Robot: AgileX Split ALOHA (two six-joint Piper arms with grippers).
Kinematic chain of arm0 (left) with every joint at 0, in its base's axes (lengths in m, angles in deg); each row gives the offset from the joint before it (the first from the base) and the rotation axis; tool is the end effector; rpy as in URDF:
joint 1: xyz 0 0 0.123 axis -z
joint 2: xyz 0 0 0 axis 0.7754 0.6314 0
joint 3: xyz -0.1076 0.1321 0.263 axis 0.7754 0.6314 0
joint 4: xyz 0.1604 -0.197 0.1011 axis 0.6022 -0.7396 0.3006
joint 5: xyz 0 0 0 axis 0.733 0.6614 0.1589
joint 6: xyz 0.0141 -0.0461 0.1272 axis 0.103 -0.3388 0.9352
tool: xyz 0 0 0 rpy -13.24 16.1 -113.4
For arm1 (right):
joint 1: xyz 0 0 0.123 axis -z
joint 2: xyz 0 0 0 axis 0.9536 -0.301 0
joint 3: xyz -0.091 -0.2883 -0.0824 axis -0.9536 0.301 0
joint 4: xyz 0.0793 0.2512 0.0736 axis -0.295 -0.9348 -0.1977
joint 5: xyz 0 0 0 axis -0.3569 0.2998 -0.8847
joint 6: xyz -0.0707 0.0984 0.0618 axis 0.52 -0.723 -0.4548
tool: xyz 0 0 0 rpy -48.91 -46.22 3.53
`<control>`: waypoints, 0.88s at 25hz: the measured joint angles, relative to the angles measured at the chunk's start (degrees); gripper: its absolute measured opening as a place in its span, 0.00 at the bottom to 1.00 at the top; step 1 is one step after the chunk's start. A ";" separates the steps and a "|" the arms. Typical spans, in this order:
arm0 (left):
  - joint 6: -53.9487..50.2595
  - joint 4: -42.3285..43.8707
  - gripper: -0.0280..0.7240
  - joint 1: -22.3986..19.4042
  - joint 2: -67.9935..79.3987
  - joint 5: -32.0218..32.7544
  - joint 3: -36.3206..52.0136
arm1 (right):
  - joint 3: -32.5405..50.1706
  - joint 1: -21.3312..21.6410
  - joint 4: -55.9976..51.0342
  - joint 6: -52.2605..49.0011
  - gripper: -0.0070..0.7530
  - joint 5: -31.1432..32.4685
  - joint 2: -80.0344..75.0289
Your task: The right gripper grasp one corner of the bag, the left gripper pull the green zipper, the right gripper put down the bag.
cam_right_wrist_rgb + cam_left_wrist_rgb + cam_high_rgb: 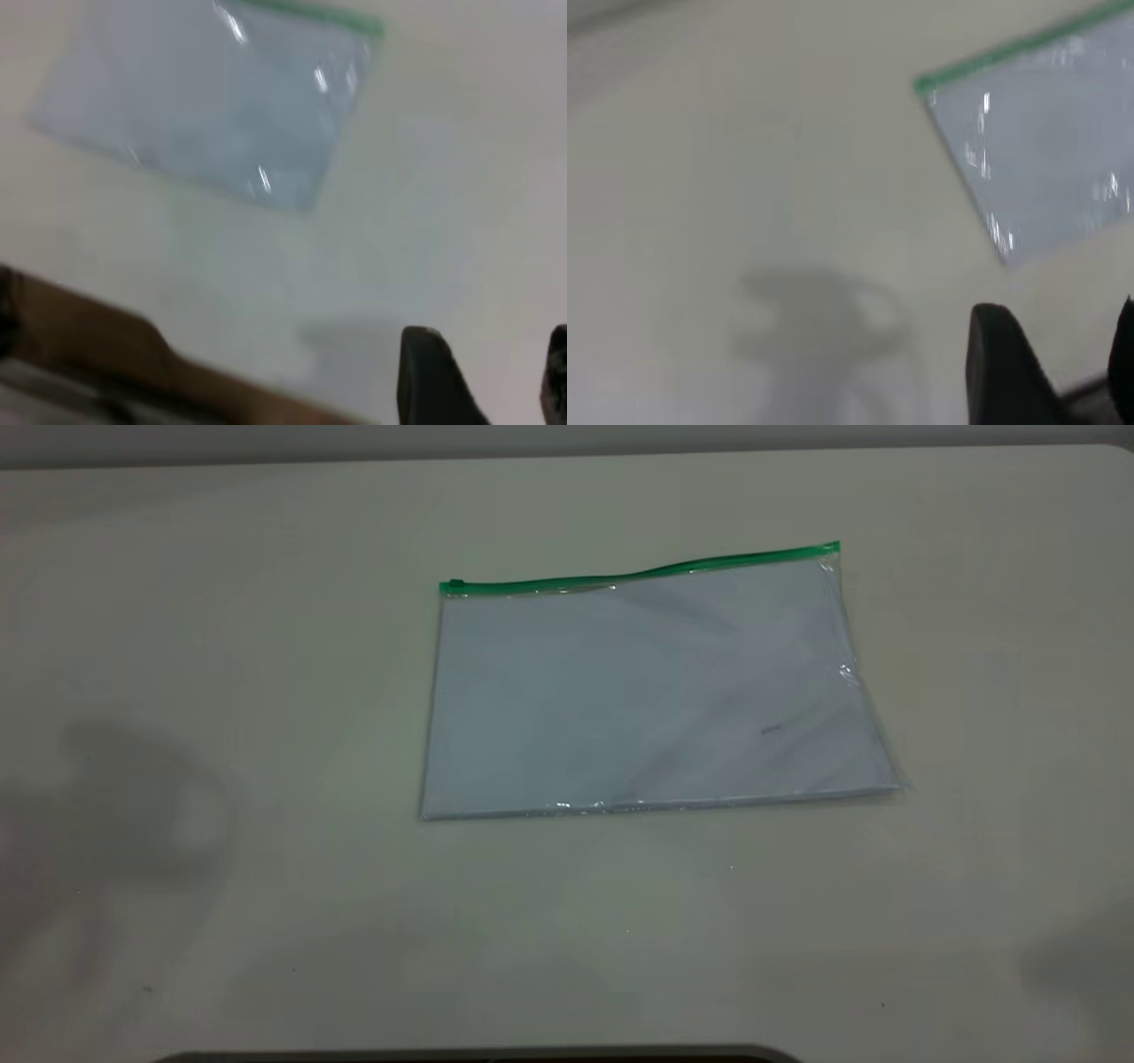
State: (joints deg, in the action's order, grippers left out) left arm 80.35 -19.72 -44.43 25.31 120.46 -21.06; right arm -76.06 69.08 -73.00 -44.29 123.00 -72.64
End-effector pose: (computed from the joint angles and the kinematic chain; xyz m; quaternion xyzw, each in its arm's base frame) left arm 0.2951 -0.0553 0.4079 0.1705 0.9309 -0.0638 0.3167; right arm 0.1640 0.0288 0.3648 -0.1616 0.9397 0.0404 0.2986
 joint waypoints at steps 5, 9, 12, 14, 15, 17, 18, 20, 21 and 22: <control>-0.82 0.96 0.51 0.00 -8.93 0.00 16.97 | 17.56 0.00 2.54 -6.10 0.46 -1.71 8.80; -2.27 1.02 0.51 0.00 -16.43 -0.06 29.08 | 28.36 0.00 2.54 -7.97 0.47 -6.21 13.41; -3.83 1.15 0.51 0.00 -21.97 -0.34 37.50 | 32.40 0.00 2.94 -9.15 0.47 -7.08 14.60; -4.82 1.21 0.51 0.00 -25.98 -0.58 42.31 | 32.56 0.00 3.37 -9.86 0.47 -7.46 14.71; -5.34 1.21 0.52 0.00 -27.67 -0.65 44.76 | 32.56 0.00 3.53 -10.23 0.47 -7.68 14.71; -6.23 1.26 0.55 0.00 -31.91 -1.03 48.88 | 32.56 0.00 3.64 -10.44 0.47 -7.80 14.83; -6.68 1.38 0.56 0.00 -33.78 -1.13 50.79 | 32.56 0.00 3.64 -10.44 0.47 -7.95 14.90; -7.24 1.68 0.59 0.00 -38.57 -1.90 53.62 | 32.56 0.00 3.42 -10.44 0.47 -7.94 15.10; -7.43 2.22 0.60 0.00 -41.10 -2.25 54.78 | 32.56 0.00 2.96 -10.49 0.47 -7.94 15.09; -7.83 3.08 0.61 0.00 -43.13 -2.46 55.32 | 32.56 0.00 2.43 -10.49 0.47 -7.94 15.09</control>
State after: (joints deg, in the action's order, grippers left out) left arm 72.52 -16.63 -44.43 -17.82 118.00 34.26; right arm -43.51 69.08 -70.57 -54.78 115.06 -57.55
